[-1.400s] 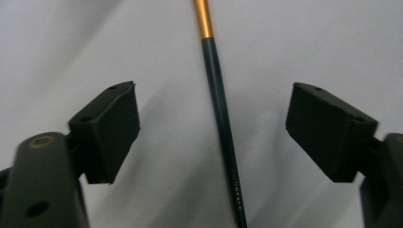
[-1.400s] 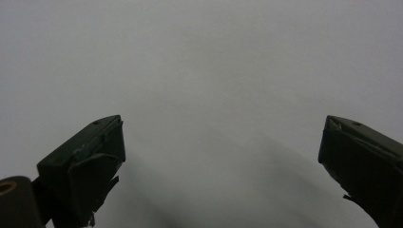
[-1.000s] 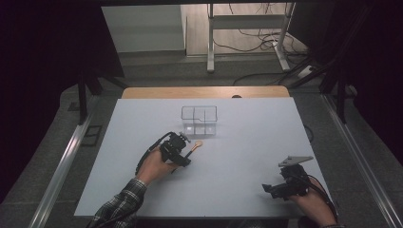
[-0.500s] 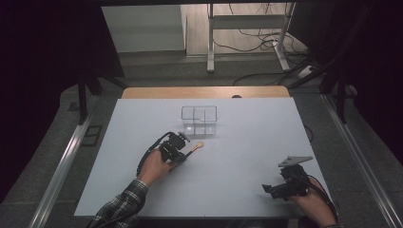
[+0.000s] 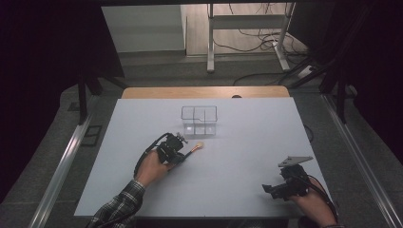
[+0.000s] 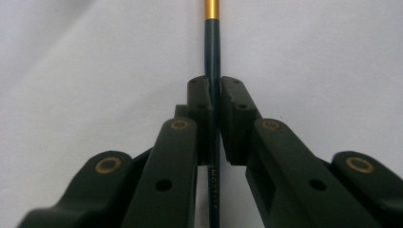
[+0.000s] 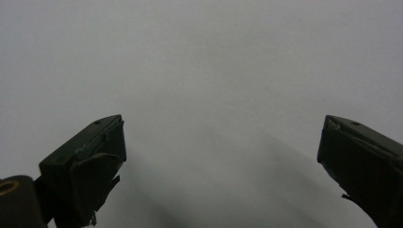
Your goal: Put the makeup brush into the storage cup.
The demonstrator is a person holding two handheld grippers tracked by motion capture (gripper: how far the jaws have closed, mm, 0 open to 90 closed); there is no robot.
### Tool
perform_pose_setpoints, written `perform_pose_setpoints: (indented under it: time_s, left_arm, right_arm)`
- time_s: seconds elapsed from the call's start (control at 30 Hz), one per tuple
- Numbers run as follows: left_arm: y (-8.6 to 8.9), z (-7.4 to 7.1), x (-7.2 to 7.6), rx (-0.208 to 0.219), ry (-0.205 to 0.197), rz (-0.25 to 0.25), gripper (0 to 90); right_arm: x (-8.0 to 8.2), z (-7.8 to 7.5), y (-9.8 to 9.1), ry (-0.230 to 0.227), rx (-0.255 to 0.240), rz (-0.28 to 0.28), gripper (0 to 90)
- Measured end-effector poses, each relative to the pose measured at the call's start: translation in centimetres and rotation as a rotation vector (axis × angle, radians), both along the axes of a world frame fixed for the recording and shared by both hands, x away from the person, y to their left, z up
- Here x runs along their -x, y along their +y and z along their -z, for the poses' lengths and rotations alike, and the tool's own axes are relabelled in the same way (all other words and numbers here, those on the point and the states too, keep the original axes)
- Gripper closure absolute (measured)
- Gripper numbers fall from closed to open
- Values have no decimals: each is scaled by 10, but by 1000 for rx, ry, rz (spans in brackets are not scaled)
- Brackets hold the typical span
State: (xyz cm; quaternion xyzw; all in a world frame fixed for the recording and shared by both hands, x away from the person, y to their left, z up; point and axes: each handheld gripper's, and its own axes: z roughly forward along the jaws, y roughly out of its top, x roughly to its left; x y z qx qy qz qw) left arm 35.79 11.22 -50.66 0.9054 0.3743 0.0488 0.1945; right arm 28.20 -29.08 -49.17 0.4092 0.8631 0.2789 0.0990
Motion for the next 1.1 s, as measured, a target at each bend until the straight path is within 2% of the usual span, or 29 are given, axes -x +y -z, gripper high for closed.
perform_pose_setpoints:
  time_s: [0.17,0.47,0.57,0.83,1.0,1.07,1.1]
  left_arm:
    - [0,-3,4,7,-20,18,837]
    - [4,-11,13,61,-61,34,837]
    - [6,-16,19,81,-87,41,836]
    - [11,-23,28,125,-109,49,836]
    - [16,-29,36,186,-123,66,836]
    - [17,-30,38,194,-126,67,836]
    - [20,-32,40,216,-127,66,836]
  right_arm:
    - [0,0,0,1,4,-3,27]
    - [0,0,0,0,6,-12,27]
    - [0,-1,0,-1,3,-13,26]
    - [0,-1,0,2,-5,-22,9]
    - [0,-2,-1,-3,-14,-17,3]
    - [0,-2,-1,-3,-16,-17,2]
    - [0,-2,-1,-5,-17,-18,2]
